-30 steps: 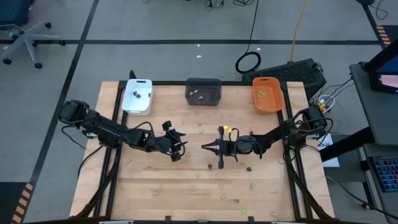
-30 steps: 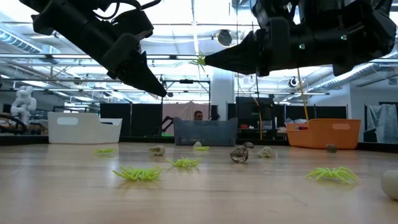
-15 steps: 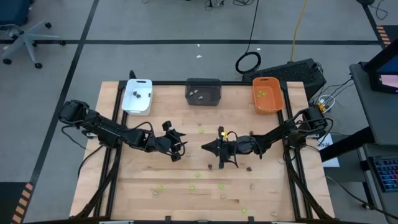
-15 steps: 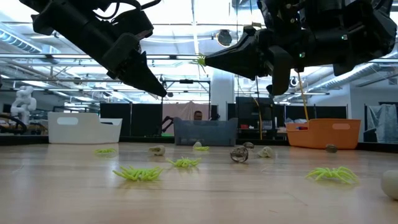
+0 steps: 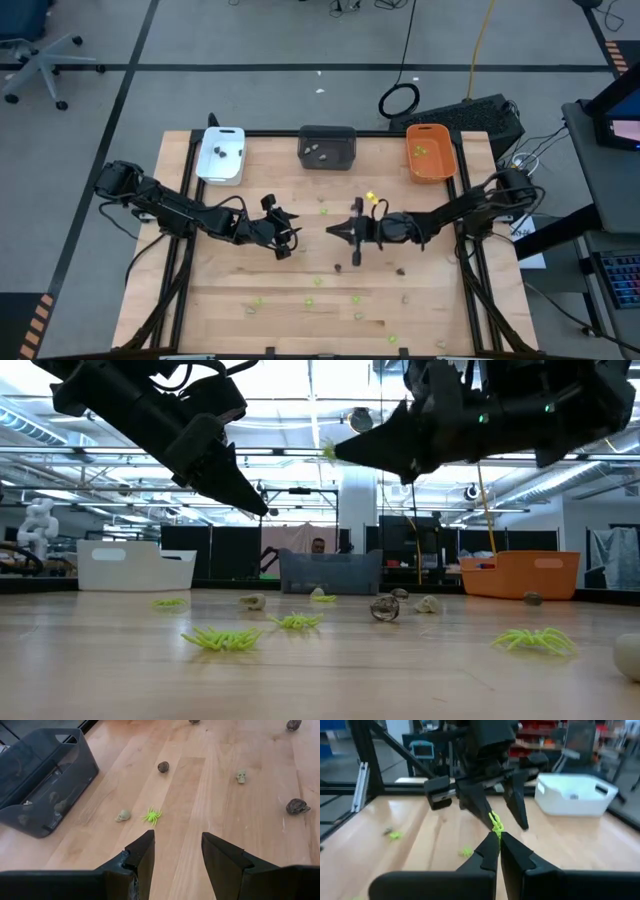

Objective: Sort Halloween decoration
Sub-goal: Put the green toy spider into the orange bin

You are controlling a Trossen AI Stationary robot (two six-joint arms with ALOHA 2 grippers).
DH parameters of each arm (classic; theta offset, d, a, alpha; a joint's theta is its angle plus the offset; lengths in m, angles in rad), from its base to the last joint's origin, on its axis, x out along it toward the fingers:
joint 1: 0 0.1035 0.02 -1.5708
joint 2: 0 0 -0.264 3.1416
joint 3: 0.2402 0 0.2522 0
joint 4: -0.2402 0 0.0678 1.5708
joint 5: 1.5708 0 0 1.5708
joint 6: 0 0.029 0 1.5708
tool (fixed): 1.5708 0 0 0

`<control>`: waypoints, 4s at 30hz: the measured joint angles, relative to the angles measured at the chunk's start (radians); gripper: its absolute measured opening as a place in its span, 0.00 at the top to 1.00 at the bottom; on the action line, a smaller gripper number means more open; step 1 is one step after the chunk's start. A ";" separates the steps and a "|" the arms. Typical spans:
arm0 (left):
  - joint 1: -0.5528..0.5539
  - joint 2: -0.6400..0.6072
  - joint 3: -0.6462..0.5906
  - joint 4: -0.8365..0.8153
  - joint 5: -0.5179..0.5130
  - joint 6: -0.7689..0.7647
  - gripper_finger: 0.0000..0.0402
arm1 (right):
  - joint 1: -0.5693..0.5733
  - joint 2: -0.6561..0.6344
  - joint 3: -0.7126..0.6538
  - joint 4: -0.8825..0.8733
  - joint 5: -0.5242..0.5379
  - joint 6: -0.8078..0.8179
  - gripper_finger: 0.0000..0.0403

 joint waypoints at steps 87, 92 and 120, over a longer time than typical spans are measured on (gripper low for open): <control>-0.200 0.000 0.000 0.019 0.178 -0.095 0.60 | 0.056 -0.603 -0.379 -0.437 -0.002 0.057 0.55; -0.241 0.008 0.000 0.023 0.179 -0.139 0.60 | 0.102 -0.489 -0.383 -0.328 0.000 0.066 0.55; -0.256 0.130 0.000 -0.352 0.046 -0.381 0.69 | 0.092 -0.159 -0.276 -0.261 0.003 0.027 0.55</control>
